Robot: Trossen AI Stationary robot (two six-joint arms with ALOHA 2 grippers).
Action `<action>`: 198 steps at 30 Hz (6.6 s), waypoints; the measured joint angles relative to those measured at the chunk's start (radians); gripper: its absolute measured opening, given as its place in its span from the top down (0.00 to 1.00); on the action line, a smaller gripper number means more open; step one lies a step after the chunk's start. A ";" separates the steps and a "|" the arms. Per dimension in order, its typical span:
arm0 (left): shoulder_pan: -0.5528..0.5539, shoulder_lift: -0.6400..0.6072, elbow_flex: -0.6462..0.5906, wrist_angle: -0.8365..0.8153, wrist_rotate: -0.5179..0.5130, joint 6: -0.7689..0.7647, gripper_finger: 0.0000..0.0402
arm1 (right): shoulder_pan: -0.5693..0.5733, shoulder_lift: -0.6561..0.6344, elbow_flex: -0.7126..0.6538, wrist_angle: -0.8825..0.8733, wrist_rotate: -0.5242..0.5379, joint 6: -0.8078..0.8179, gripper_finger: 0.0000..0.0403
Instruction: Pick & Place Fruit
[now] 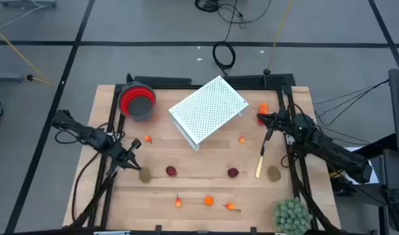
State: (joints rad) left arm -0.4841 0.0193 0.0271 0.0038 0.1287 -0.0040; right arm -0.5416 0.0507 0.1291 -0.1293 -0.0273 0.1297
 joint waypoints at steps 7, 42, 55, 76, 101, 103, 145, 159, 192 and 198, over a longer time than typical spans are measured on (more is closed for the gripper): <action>0.000 0.000 0.000 0.000 0.000 0.000 0.98 | 0.000 0.000 0.000 0.000 0.000 0.000 1.00; 0.000 0.000 0.000 0.000 0.000 0.000 0.98 | 0.000 0.000 0.000 0.000 0.000 0.000 1.00; 0.000 0.000 0.000 0.000 0.000 0.000 0.98 | 0.000 0.000 0.000 0.000 0.000 0.000 1.00; 0.000 0.000 0.000 0.000 0.000 0.000 0.98 | 0.000 0.000 0.000 0.000 0.000 -0.019 1.00; 0.000 0.000 0.000 0.538 -0.500 0.312 0.98 | 0.000 0.000 -0.005 0.100 -0.001 -0.019 1.00; 0.003 0.000 0.000 0.618 -0.585 0.311 0.98 | 0.000 0.000 -0.004 0.101 -0.001 -0.019 1.00; 0.738 0.876 0.911 -0.447 -0.563 -0.550 0.98 | 0.000 0.000 0.000 0.104 0.000 0.045 1.00; 1.133 0.976 1.002 -0.990 -0.492 -0.781 0.98 | 0.000 0.000 0.000 0.104 0.000 0.045 1.00; 1.568 1.095 1.001 -1.350 -0.513 -0.987 0.98 | 0.000 0.000 0.000 0.103 0.000 0.042 1.00; 1.616 1.174 1.001 -1.243 -0.487 -0.836 0.98 | 0.000 0.000 0.000 0.103 0.000 0.042 1.00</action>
State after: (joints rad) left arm 1.1321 1.1934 1.0283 -1.2387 -0.3582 -0.8395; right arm -0.5416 0.0509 0.1291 -0.0261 -0.0273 0.1715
